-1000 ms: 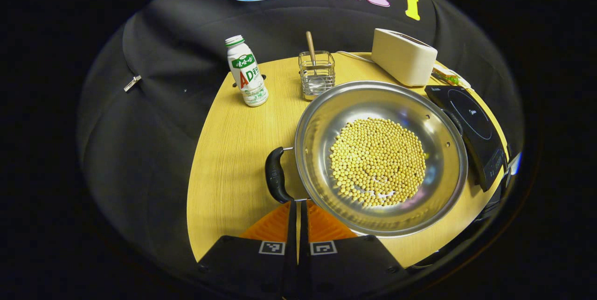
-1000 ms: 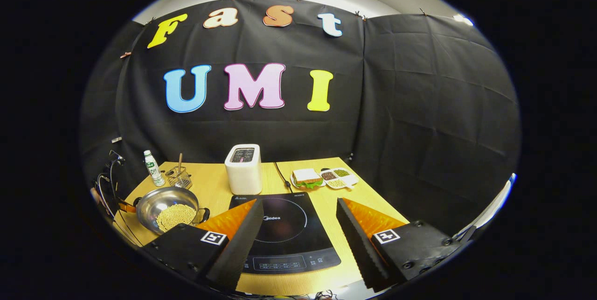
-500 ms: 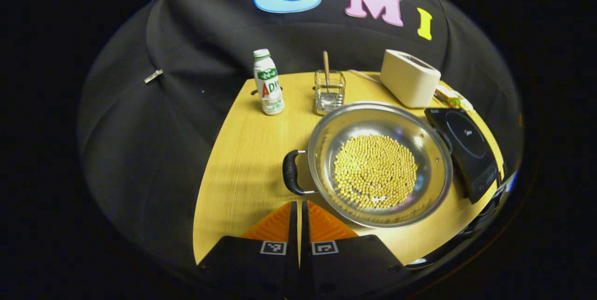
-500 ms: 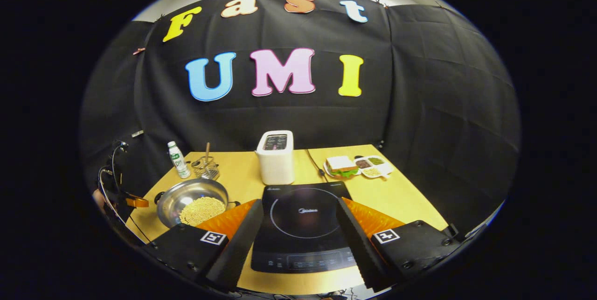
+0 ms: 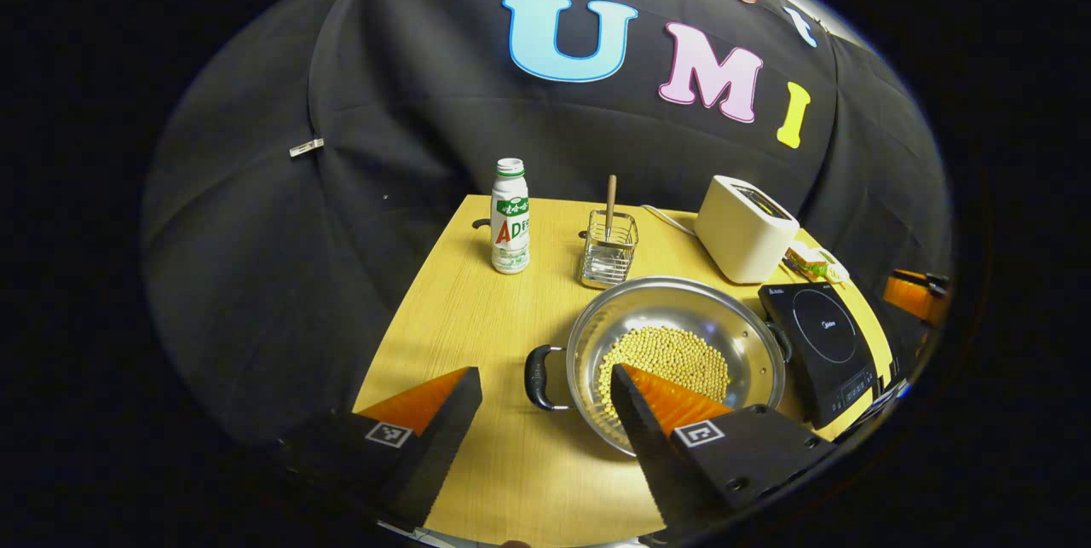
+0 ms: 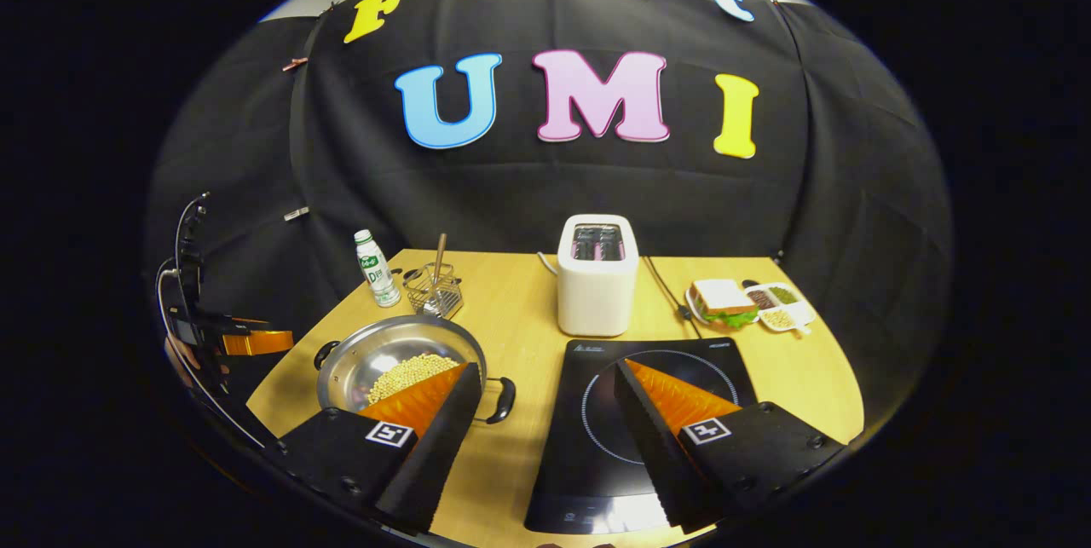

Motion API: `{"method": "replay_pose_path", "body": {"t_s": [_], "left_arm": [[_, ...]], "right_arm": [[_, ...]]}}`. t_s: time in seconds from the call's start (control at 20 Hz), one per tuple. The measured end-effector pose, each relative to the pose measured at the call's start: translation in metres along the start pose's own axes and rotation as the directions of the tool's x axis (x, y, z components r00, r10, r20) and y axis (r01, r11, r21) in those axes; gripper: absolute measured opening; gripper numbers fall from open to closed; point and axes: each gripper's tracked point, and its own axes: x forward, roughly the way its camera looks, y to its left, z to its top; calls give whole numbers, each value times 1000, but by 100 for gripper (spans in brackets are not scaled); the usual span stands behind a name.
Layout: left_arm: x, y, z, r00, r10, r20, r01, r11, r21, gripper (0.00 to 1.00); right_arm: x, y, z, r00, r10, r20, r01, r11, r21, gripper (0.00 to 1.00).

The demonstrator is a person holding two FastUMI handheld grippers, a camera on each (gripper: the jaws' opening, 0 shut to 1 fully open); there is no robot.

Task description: First push the handle of the pot to place it horizontally, then grasp the pot with both hands and set it on the induction cooktop.

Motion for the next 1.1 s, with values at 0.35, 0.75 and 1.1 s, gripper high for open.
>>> {"method": "replay_pose_path", "body": {"t_s": [0.35,0.75,1.1], "left_arm": [[47,-5,-1,1000,-27,-11,26,999,-39,96],[99,5,-21,996,-46,-75,40,996,-77,96],[129,-3,-52,986,-91,-137,70,986,-150,95]], "right_arm": [[78,31,-50,986,44,-161,-31,996,81,99],[135,42,-103,951,82,-297,-40,989,144,100],[150,46,-127,935,89,-342,-15,977,213,100]]}}
